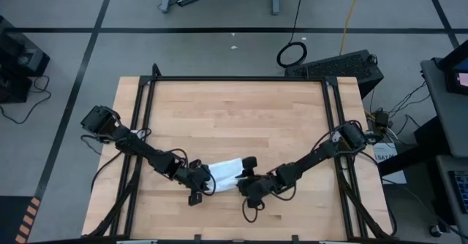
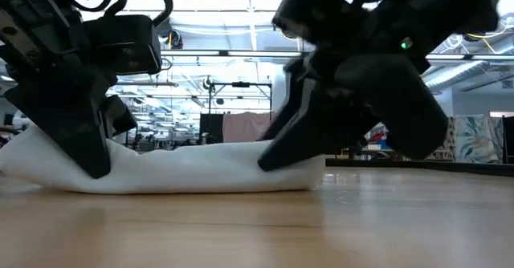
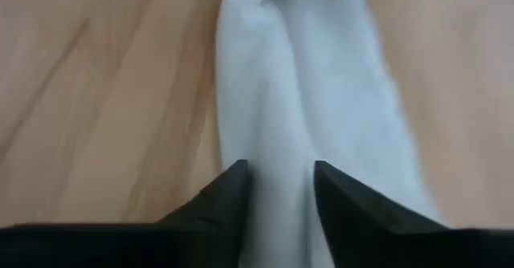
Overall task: Roll towel
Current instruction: Roll the white towel
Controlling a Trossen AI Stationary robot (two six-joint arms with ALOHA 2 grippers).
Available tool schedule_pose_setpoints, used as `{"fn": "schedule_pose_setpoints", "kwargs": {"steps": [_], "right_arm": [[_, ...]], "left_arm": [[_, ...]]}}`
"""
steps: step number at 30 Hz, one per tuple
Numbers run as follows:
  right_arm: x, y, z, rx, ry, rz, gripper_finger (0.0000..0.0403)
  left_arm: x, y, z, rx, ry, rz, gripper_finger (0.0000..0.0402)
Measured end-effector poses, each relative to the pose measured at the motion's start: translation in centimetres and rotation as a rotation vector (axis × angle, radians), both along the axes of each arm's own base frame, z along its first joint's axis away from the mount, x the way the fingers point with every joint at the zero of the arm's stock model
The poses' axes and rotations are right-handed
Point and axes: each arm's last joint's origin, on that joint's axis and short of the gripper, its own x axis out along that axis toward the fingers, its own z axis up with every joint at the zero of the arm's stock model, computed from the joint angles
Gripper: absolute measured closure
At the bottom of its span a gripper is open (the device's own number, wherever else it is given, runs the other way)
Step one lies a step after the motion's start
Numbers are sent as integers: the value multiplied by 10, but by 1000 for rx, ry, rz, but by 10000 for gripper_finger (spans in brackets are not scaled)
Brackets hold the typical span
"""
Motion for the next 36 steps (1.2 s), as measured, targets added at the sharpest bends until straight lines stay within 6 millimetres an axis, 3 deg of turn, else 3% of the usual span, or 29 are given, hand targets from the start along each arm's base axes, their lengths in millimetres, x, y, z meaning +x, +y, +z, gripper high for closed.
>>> {"fn": "schedule_pose_setpoints", "kwargs": {"steps": [7,15,20,24,27,31,36], "right_arm": [[11,-28,-4,314,103,-38,387],[23,-65,-2,729,223,-109,394],[26,-85,-2,935,308,-145,395],[28,-104,-2,974,304,-220,395],[28,-110,-3,999,314,-251,395],[27,-112,-4,1033,335,-303,395],[27,-112,-4,1072,352,-327,395]], "left_arm": [[0,0,0,17,-7,-14,365],[-6,-2,1,53,15,-56,256],[-20,4,19,75,58,-54,194],[-34,-6,45,170,-111,-48,178],[-43,-19,52,335,-242,-47,176],[-47,-39,42,481,-325,-113,176],[-37,-56,13,631,-369,-269,176]]}}
